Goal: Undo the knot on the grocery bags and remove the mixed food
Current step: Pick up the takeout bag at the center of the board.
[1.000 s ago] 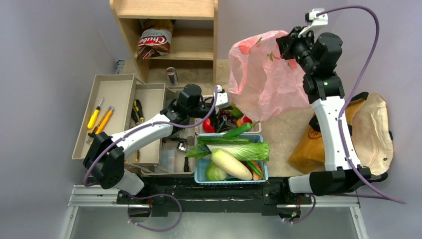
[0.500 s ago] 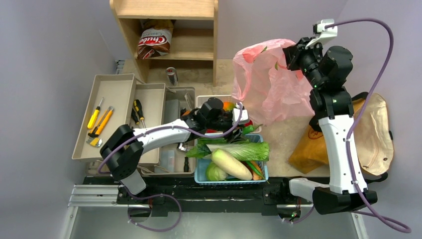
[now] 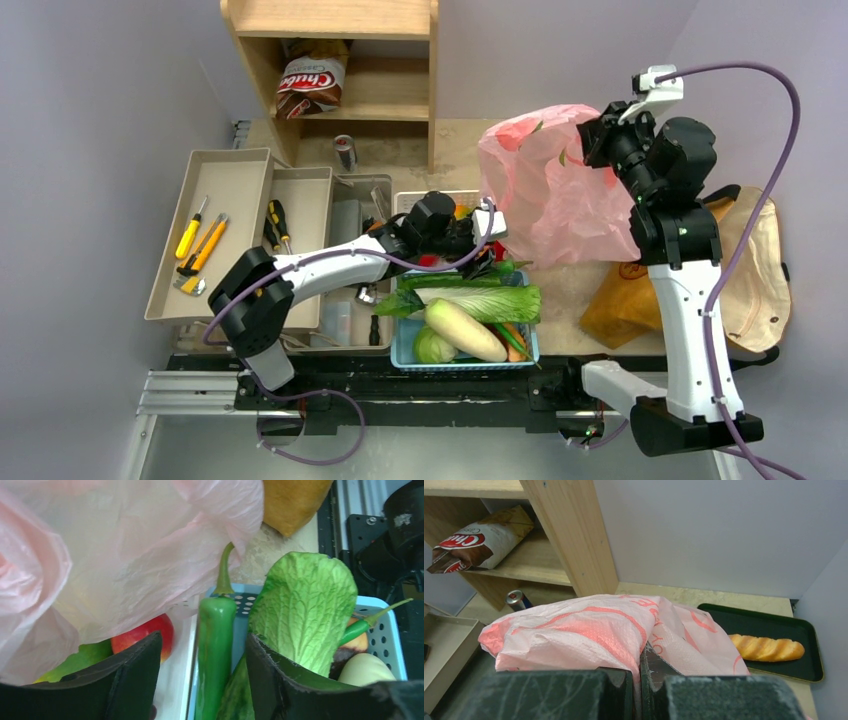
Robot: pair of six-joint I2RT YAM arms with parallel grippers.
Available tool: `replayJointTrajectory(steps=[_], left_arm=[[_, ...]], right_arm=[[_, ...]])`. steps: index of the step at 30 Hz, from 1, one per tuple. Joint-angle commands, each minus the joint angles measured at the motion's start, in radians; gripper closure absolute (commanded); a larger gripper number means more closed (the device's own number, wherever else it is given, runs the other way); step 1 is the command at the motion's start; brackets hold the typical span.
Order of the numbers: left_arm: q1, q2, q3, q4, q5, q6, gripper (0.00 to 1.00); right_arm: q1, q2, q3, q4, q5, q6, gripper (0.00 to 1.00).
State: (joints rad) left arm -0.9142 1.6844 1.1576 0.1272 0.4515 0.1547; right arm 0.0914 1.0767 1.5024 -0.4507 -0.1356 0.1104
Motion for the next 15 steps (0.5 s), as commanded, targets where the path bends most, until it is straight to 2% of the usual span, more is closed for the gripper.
replayJointTrajectory(steps=[1,6,15], left_arm=[[-0.025,0.023,0.056,-0.029,0.087,0.035,0.38],[-0.035,0.074,0.102,-0.065,0.121,0.036,0.39],[-0.045,0.129,0.145,-0.062,0.018,0.020,0.43]], right_arm=[[0.000,-0.010,0.000,-0.007,0.056,-0.028,1.00],[0.000,-0.016,-0.022,-0.020,0.059,-0.022,1.00],[-0.001,0.001,0.046,-0.035,0.062,0.012,1.00]])
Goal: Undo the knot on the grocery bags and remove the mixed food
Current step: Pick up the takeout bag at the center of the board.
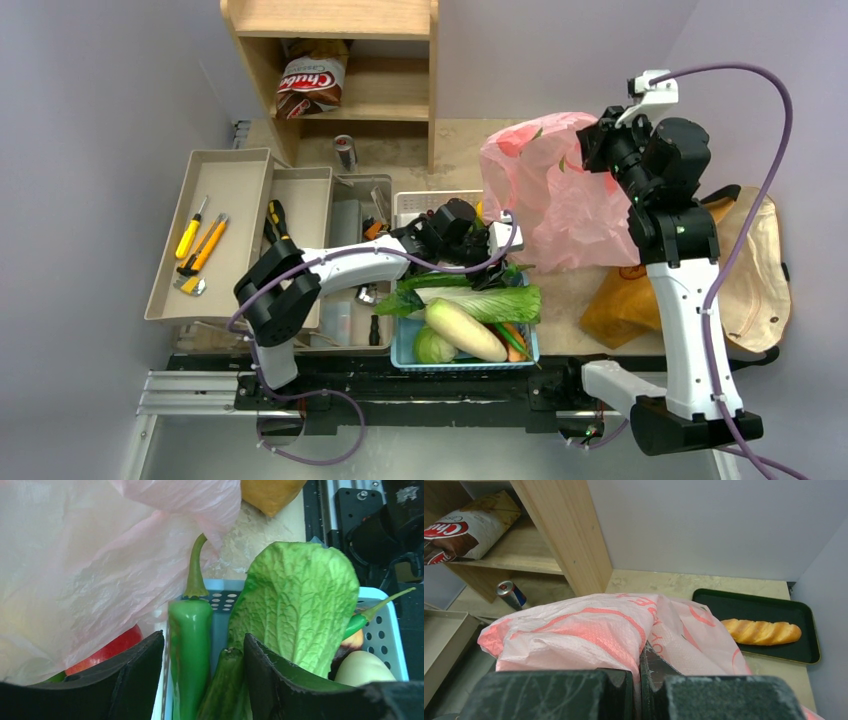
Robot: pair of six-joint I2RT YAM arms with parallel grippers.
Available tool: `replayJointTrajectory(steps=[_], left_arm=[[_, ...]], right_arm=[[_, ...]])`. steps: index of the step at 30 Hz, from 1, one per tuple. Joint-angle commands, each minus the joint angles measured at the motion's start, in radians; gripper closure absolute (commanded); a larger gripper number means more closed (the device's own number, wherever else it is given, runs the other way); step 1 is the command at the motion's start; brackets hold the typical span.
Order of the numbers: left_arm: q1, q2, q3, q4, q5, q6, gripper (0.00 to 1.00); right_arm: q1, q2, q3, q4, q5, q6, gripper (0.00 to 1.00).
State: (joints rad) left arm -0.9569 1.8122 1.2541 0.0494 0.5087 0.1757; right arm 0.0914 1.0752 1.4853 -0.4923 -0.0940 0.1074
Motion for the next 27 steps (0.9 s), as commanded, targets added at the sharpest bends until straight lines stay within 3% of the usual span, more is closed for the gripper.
replayJointTrajectory(steps=[1,4,6,12,16,27], left_arm=[[-0.003,0.001,0.048,0.018,-0.053,-0.002,0.42],[-0.003,0.008,0.059,0.008,-0.089,-0.010,0.42],[-0.003,0.017,0.076,-0.012,-0.104,-0.014,0.48],[-0.003,0.019,0.103,-0.031,-0.142,-0.040,0.78],[-0.003,-0.039,0.051,0.044,-0.131,-0.053,0.99],[0.000,-0.136,-0.011,0.096,-0.211,-0.066,1.00]], right_arm=[[-0.002,0.006,0.075,0.005,0.012,0.022,1.00],[-0.002,0.015,0.110,-0.001,-0.021,0.044,1.00],[-0.002,0.018,0.121,-0.008,-0.033,0.056,1.00],[-0.002,0.007,0.103,-0.042,-0.029,0.040,1.00],[-0.002,-0.004,0.052,-0.060,0.018,-0.003,1.00],[-0.002,-0.049,-0.048,-0.085,0.101,-0.095,1.00]])
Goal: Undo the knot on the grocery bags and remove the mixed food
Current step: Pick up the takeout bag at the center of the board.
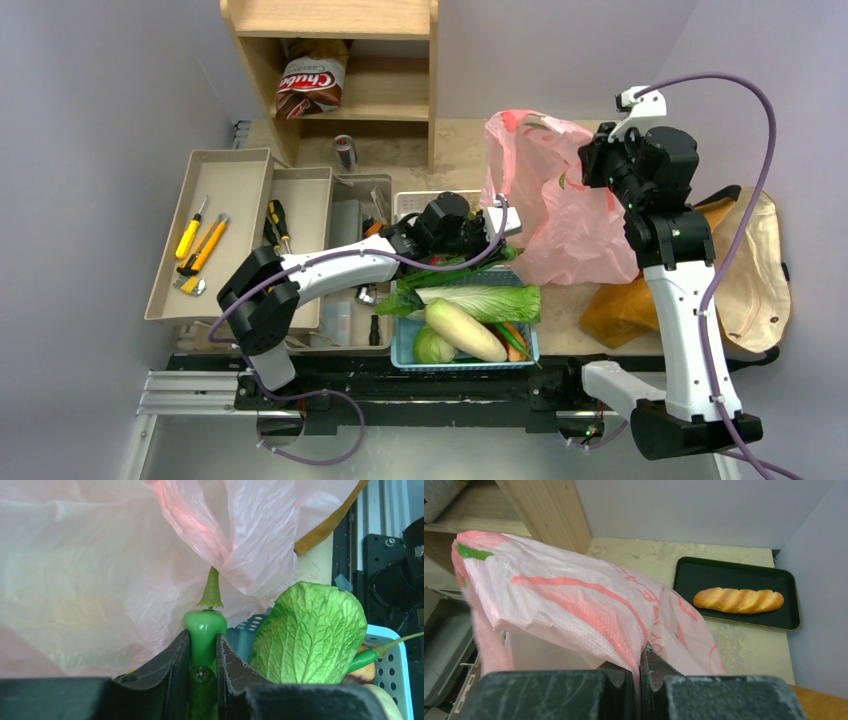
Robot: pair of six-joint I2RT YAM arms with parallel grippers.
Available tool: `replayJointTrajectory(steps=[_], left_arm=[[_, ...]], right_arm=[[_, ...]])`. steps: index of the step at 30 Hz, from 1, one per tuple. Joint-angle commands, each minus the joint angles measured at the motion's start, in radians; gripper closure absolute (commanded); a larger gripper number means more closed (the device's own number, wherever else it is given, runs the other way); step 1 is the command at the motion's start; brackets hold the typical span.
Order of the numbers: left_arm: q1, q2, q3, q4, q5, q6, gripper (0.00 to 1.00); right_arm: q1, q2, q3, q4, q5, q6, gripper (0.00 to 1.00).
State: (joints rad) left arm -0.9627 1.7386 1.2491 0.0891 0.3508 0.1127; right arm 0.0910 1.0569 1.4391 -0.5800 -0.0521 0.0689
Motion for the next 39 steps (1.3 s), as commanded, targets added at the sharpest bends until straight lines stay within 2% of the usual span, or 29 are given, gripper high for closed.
replayJointTrajectory(steps=[1,10,19,25,28,31,34,37,39], left_arm=[[0.010,-0.071,-0.014,0.056,-0.064,-0.001,1.00],[0.033,-0.150,-0.108,0.046,-0.114,0.004,1.00],[0.046,-0.136,-0.096,-0.005,-0.182,-0.021,1.00],[0.058,-0.175,-0.142,0.040,-0.320,-0.064,1.00],[0.076,-0.162,-0.123,-0.004,-0.395,-0.154,1.00],[0.094,-0.142,-0.101,-0.032,-0.426,-0.227,1.00],[0.108,-0.136,-0.092,-0.009,-0.410,-0.259,1.00],[0.129,-0.167,-0.132,0.059,-0.345,-0.249,1.00],[0.149,-0.215,-0.205,0.152,-0.219,-0.218,1.00]], right_arm=[[-0.003,-0.029,-0.001,0.002,0.084,-0.063,1.00],[-0.052,-0.003,0.031,0.103,0.239,-0.139,1.00],[-0.153,0.027,0.078,0.139,0.197,-0.156,1.00],[-0.177,0.028,0.049,0.149,0.241,-0.197,1.00],[-0.186,0.013,0.036,0.139,0.153,-0.185,1.00],[-0.185,-0.010,0.037,0.087,-0.073,-0.151,1.00],[-0.184,-0.025,0.023,0.035,-0.156,-0.141,1.00],[-0.185,-0.009,0.018,0.061,0.003,-0.156,1.00],[-0.186,0.012,0.036,0.101,0.109,-0.179,1.00]])
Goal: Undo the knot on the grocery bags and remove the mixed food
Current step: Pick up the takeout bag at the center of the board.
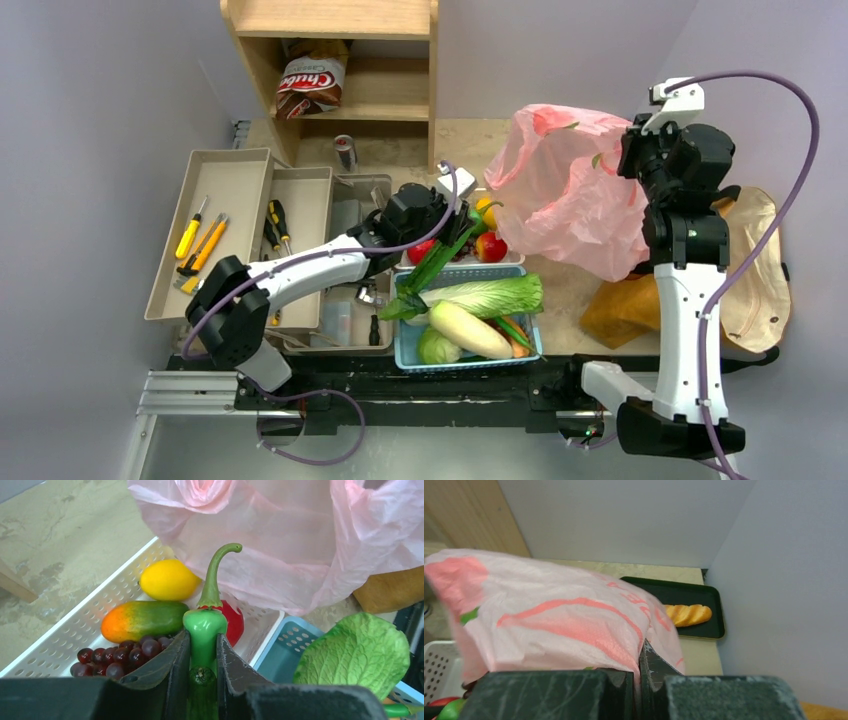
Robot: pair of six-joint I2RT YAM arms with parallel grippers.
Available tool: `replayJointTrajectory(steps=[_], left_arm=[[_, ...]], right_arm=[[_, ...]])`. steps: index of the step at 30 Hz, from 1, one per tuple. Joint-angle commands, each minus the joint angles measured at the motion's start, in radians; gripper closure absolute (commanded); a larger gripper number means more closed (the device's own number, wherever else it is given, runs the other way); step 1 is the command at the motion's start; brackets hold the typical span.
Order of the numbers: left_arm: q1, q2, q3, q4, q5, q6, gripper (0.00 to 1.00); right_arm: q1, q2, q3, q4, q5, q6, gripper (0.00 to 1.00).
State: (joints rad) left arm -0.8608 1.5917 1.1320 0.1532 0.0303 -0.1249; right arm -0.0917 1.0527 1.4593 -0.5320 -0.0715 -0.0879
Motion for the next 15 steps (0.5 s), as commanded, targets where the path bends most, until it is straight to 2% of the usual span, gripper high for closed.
replayJointTrajectory(steps=[1,2,5,8,13,14,15], left_arm=[[0.056,-0.087,-0.126,0.130,0.200,0.047,1.00],[0.058,-0.104,-0.153,0.149,0.332,0.081,1.00],[0.049,-0.093,-0.147,0.088,0.528,0.171,1.00],[0.015,-0.017,-0.064,-0.020,0.560,0.217,1.00],[-0.019,0.083,0.004,-0.062,0.574,0.258,1.00],[-0.028,0.095,0.019,-0.092,0.572,0.283,0.91],[-0.033,0.104,0.032,-0.119,0.568,0.312,0.74]], right_arm=[[-0.003,0.022,0.020,0.083,0.155,-0.030,1.00],[-0.003,0.029,0.022,0.115,0.167,-0.028,1.00],[-0.002,0.075,0.054,0.152,0.144,0.020,1.00],[-0.002,0.125,0.084,0.193,0.132,0.070,1.00],[0.006,0.188,0.126,0.294,0.190,0.142,1.00],[0.006,0.199,0.133,0.313,0.191,0.147,1.00],[0.006,0.208,0.138,0.336,0.187,0.157,1.00]])
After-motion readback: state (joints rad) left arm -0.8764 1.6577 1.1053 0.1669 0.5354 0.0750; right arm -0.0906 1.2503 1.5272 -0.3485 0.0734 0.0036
